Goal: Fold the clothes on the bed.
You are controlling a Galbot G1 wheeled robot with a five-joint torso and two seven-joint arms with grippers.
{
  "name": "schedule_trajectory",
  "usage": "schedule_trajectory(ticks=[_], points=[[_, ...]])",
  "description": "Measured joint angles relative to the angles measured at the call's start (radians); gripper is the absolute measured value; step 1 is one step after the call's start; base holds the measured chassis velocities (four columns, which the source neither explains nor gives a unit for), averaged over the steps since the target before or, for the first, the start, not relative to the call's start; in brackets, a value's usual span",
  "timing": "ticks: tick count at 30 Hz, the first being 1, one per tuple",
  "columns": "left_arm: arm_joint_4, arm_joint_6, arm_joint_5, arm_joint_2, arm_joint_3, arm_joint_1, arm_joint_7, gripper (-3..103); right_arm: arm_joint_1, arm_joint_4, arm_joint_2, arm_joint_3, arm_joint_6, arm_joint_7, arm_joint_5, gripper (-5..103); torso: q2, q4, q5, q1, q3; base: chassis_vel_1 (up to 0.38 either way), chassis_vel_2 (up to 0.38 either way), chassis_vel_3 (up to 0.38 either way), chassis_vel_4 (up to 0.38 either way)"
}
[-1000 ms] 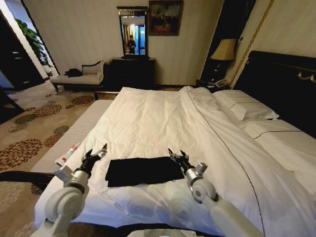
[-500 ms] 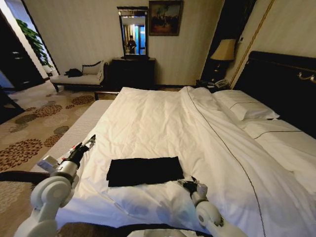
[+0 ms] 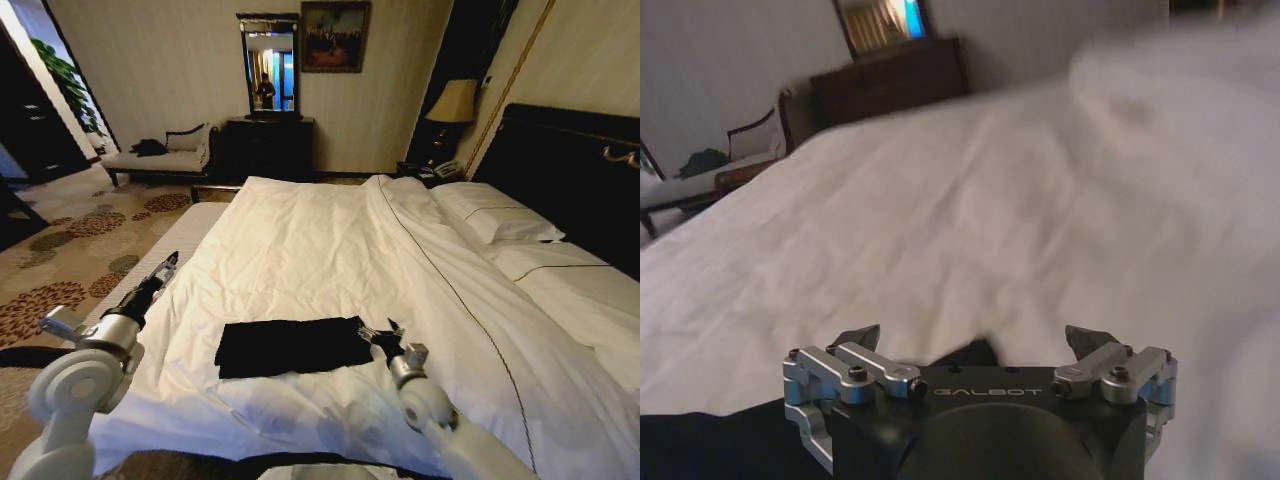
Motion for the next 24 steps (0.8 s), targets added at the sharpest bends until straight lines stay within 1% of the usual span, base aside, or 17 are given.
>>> schedule_trajectory(ticks=[1, 2, 3, 5, 7, 8, 12, 15, 17, 20, 24], points=[[0.011, 0.0, 0.007, 0.0, 0.012, -0.011, 0.0, 100, 0.026, -0.021, 0.012, -0.007, -0.012, -0.003, 0.074, 100, 0.0, -0.0008, 0.0, 0.0, 0.0, 0.0, 0.0, 0.0, 0.0], [0.022, 0.001, 0.013, -0.001, 0.021, -0.018, -0.001, 100, 0.058, -0.042, 0.025, -0.011, -0.025, -0.007, 0.143, 100, 0.0, -0.0007, -0.0003, 0.0, 0.0, 0.0, 0.0, 0.0, 0.0], [0.022, 0.001, 0.013, -0.001, 0.021, -0.018, -0.001, 100, 0.058, -0.042, 0.025, -0.011, -0.025, -0.007, 0.143, 100, 0.0, -0.0007, -0.0003, 0.0, 0.0, 0.0, 0.0, 0.0, 0.0], [0.029, 0.003, 0.023, -0.003, 0.028, -0.02, -0.002, 100, 0.1, -0.07, 0.042, -0.014, -0.039, -0.015, 0.224, 100, 0.0, 0.0, -0.0003, 0.0, 0.0, 0.0, 0.0, 0.0, 0.0], [0.038, 0.005, 0.04, -0.007, 0.037, -0.02, -0.002, 100, 0.141, -0.103, 0.057, -0.016, -0.051, -0.014, 0.281, 100, 0.0, 0.0, -0.0003, 0.0, 0.0, 0.0, 0.0, 0.0, 0.0], [0.038, 0.005, 0.04, -0.007, 0.037, -0.02, -0.002, 100, 0.141, -0.103, 0.057, -0.016, -0.051, -0.014, 0.281, 100, 0.0, 0.0, -0.0003, 0.0, 0.0, 0.0, 0.0, 0.0, 0.0], [0.047, 0.007, 0.061, -0.013, 0.046, -0.021, -0.002, 100, 0.181, -0.138, 0.065, -0.014, -0.072, 0.034, 0.351, 100, 0.0, -0.0002, -0.0002, 0.0, 0.0, 0.0, 0.0, 0.0, 0.0], [0.05, 0.007, 0.065, -0.013, 0.046, -0.018, -0.002, 100, 0.185, -0.137, 0.061, -0.004, -0.082, 0.047, 0.351, 100, 0.0, -0.0003, -0.0002, 0.0, 0.0, 0.0, 0.0, 0.0, 0.0], [0.051, 0.006, 0.068, -0.014, 0.043, -0.013, -0.002, 100, 0.179, -0.137, 0.047, 0.0, -0.099, 0.057, 0.314, 100, 0.0, -0.0003, -0.0003, 0.0, 0.0, 0.0, 0.0, 0.0, 0.0], [0.051, 0.005, 0.071, -0.016, 0.041, -0.007, -0.002, 100, 0.162, -0.131, 0.035, 0.003, -0.103, 0.061, 0.291, 100, 0.0, -0.0003, -0.0003, 0.0, 0.0, 0.0, 0.0, 0.0, 0.0], [0.052, 0.003, 0.081, -0.022, 0.042, 0.002, -0.002, 100, 0.124, -0.095, 0.023, 0.009, -0.104, 0.06, 0.287, 100, 0.0, -0.0005, -0.0002, 0.0, 0.0, 0.0, 0.0, 0.0, 0.0]])
